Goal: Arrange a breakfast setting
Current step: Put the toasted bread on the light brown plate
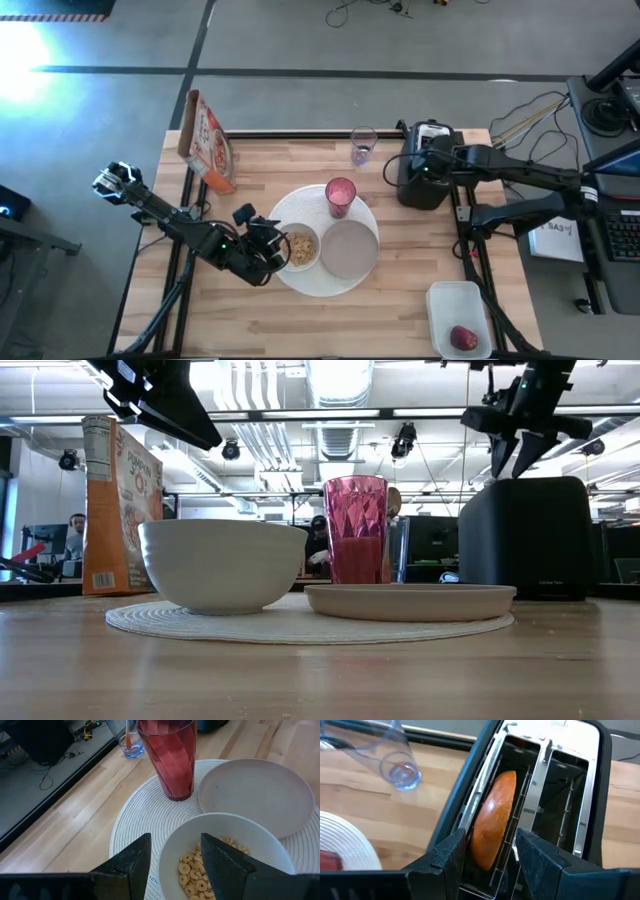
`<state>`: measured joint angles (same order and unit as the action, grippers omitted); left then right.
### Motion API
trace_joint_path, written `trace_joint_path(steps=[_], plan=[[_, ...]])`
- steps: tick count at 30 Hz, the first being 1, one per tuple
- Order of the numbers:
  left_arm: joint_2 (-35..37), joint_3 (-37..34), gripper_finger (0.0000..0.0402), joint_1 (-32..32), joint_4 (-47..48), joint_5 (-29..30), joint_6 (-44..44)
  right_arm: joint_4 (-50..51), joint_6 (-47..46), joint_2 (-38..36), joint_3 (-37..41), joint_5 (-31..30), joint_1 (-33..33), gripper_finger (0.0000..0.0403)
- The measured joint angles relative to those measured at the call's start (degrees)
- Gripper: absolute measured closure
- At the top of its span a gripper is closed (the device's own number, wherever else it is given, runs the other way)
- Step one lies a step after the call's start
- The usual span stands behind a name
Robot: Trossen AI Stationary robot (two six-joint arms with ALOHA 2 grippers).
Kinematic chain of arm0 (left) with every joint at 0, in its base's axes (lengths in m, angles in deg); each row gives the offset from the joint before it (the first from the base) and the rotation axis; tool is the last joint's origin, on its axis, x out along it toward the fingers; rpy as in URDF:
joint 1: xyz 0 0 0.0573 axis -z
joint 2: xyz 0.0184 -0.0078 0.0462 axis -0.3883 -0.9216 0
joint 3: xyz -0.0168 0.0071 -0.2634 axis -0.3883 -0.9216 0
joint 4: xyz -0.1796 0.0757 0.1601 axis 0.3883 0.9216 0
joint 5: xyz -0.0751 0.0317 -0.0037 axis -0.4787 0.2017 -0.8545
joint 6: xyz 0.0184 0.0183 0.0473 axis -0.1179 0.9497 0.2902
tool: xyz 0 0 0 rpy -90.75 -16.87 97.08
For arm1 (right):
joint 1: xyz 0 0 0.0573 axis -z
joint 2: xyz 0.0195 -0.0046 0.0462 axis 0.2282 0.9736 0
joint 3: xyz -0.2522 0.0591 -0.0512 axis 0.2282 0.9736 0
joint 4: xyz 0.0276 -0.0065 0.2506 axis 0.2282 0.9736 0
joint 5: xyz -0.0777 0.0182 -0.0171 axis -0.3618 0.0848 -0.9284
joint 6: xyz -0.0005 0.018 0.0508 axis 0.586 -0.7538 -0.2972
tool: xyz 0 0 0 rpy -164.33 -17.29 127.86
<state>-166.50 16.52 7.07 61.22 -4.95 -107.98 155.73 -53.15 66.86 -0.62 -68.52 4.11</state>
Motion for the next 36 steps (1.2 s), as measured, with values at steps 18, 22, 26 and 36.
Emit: trace_joint_path(steps=[18,22,26,36], plan=[[0.0,0.0,0.0247,0.0,0.2,0.0,0.0,-3.2,2.9,4.4,1.5,-1.8,0.0,0.0278],[0.0,0.0,0.0247,0.0,0.2,0.0,0.0,-3.5,3.5,4.4,1.6,-2.0,0.0,0.0295],[0.0,0.0,0.0247,0.0,0.2,0.0,0.0,-3.5,4.0,4.4,1.6,-2.5,0.0,0.0308],[0.0,0.0,0.0247,0.0,0.3,0.0,0.0,-3.3,5.9,4.0,1.6,-2.6,0.0,0.0334]])
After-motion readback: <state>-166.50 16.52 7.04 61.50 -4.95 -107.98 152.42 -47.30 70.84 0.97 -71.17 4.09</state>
